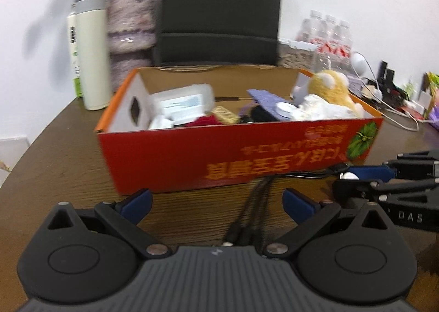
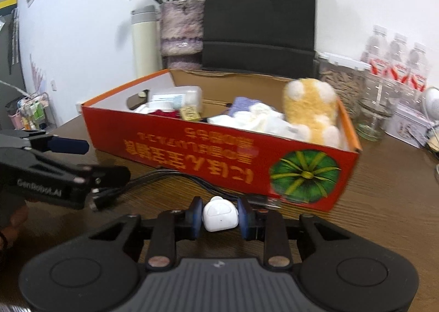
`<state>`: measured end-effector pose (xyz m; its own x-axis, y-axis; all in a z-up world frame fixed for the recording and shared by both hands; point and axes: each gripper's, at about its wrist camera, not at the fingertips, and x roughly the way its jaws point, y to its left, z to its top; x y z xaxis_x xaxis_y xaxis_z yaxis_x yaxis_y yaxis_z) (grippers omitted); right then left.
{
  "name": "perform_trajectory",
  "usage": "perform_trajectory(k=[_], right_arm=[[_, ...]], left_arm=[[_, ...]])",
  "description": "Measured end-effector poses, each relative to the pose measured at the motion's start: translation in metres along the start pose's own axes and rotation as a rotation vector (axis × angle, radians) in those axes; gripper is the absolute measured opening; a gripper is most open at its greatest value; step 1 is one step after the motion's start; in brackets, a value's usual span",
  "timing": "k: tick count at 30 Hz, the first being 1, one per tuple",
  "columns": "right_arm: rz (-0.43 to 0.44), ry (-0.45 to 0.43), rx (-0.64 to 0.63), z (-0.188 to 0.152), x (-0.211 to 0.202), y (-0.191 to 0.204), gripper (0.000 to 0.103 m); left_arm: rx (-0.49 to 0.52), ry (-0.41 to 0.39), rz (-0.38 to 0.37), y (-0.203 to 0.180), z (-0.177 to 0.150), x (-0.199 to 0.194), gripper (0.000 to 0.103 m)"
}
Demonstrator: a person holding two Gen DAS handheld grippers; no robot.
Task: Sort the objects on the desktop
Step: 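Grasp the white charger with the right gripper while the left gripper grasps the black cable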
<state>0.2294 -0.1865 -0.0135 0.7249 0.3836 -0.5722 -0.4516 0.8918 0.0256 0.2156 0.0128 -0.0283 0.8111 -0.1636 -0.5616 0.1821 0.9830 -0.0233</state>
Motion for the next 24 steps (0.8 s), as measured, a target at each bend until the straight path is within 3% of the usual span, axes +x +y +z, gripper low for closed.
perform_trajectory(k=[4, 10, 13, 15, 17, 24], right_arm=[[-0.024, 0.003, 0.024, -0.002, -0.003, -0.014, 0.026], [-0.035, 0.014, 0.057, -0.005, -0.005, -0.031, 0.026], [-0.027, 0.025, 0.069, -0.006, -0.003, -0.033, 0.026], [-0.026, 0.026, 0.067, -0.006, -0.003, -0.033, 0.026], [-0.025, 0.026, 0.063, -0.006, -0.003, -0.032, 0.026], [-0.025, 0.020, 0.063, -0.006, -0.004, -0.032, 0.026]], left_arm=[[0.009, 0.030, -0.015, -0.011, 0.004, 0.011, 0.096], [0.033, 0.077, 0.011, -0.025, 0.007, 0.026, 0.070], [0.047, 0.074, -0.004, -0.030, 0.008, 0.027, 0.049], [0.060, 0.076, -0.024, -0.035, 0.009, 0.025, 0.018], [0.062, 0.077, -0.026, -0.039, 0.009, 0.025, 0.010], [0.027, 0.041, -0.047, -0.047, 0.001, 0.009, 0.005]])
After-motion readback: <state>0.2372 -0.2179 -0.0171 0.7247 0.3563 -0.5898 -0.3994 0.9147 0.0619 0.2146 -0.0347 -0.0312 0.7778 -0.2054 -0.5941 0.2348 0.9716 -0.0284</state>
